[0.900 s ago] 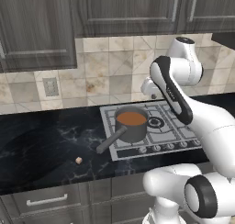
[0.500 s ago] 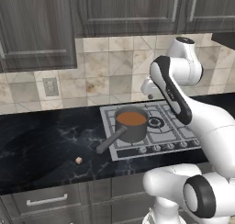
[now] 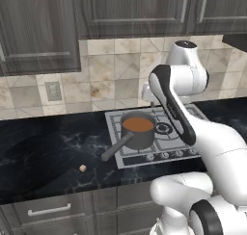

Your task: Pick up the sugar cube(s) and place them in the saucepan with hot chocolate.

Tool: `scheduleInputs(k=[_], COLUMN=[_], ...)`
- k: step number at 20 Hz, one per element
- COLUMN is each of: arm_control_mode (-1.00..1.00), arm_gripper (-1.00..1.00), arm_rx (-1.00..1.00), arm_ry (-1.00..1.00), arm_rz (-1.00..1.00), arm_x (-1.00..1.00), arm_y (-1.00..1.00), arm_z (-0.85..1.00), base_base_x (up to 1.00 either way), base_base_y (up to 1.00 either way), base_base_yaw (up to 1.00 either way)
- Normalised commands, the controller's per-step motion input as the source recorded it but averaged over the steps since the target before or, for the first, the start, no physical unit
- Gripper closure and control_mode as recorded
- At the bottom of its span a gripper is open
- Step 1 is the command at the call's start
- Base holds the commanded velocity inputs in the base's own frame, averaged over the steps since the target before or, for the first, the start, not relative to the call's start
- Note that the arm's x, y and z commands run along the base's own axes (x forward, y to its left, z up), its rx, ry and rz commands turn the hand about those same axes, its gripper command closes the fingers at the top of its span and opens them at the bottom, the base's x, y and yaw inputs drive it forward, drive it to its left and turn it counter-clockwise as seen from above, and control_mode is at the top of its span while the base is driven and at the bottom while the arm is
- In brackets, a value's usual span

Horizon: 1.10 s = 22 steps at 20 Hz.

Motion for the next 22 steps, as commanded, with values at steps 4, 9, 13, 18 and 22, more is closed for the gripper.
scheduleInputs(k=[4,9,13,18,22], arm_control_mode=[-1.0,-1.0,-1.0,-1.0,-1.0], arm_gripper=[-1.0,-1.0,-1.0,-1.0,-1.0], arm_rx=[0.0,0.0,0.01,0.0,0.0], arm_ry=[0.0,0.0,0.04,0.0,-0.12], arm_rz=[-0.39,-0.41,-0.21,-0.05,-0.2], arm_x=[-0.51,-0.19,-0.14,-0.01,-0.09], arm_y=[0.64,0.86,0.38,0.36,0.71], arm_z=[-0.04,-0.03,0.0,-0.03,-0.22], base_base_x=[0.0,0.0,0.0,0.0,0.0], base_base_y=[0.0,0.0,0.0,0.0,0.0], base_base_yaw=[0.0,0.0,0.0,0.0,0.0])
